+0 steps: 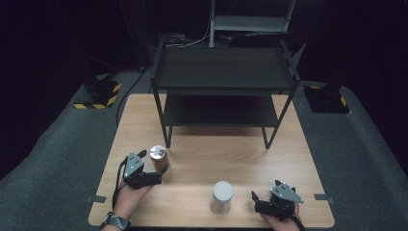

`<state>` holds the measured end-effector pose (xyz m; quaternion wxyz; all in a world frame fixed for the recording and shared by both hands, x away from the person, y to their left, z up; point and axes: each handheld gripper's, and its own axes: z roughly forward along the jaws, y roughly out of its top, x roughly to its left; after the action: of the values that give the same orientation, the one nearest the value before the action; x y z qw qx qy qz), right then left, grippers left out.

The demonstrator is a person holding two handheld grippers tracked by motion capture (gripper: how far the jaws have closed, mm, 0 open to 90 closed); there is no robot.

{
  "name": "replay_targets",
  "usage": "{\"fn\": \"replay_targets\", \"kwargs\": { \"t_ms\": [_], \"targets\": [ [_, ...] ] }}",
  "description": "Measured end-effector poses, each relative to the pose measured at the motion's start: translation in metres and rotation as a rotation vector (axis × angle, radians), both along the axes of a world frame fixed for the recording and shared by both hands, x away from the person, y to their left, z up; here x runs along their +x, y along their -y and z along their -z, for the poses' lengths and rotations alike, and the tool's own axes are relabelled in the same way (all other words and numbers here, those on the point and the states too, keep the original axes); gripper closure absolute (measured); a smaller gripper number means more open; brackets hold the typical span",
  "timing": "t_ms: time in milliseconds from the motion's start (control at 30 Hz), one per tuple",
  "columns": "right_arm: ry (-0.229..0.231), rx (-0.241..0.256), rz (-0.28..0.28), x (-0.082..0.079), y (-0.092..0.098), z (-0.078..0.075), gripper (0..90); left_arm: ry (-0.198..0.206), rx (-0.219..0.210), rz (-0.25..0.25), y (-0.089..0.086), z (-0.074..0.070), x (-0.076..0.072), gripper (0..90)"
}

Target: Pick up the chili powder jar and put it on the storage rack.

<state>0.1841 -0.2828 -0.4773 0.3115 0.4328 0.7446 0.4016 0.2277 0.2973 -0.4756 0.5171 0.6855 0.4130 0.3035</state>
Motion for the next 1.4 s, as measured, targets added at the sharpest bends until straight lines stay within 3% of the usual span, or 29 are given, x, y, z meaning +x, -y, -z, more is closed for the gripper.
{"fn": "replay_targets", "kwargs": {
  "t_ms": [300, 533, 800, 1233, 1400],
  "targets": [
    [-0.001, 0.0, -0.004, 0.0, 0.001, 0.0, 2.0, -0.009, -0.016, 0.008, 0.0, 0.003, 0.015, 7.9],
    [-0.001, 0.005, -0.006, 0.0, 0.001, 0.0, 2.0, -0.017, -0.07, -0.006, -0.007, 0.011, 0.02, 17.4],
    [-0.003, 0.003, -0.011, 0.001, 0.002, 0.0, 2.2, 0.003, -0.049, 0.012, -0.008, 0.014, 0.021, 30.1],
    [-0.009, 0.009, -0.006, 0.001, 0.002, -0.001, 2.7, 0.034, -0.008, 0.017, -0.005, 0.014, 0.022, 34.4],
    [-0.008, 0.011, -0.006, 0.001, 0.002, 0.0, 2.8, 0.025, -0.055, -0.002, -0.008, 0.016, 0.019, 34.7]
  ]
}}
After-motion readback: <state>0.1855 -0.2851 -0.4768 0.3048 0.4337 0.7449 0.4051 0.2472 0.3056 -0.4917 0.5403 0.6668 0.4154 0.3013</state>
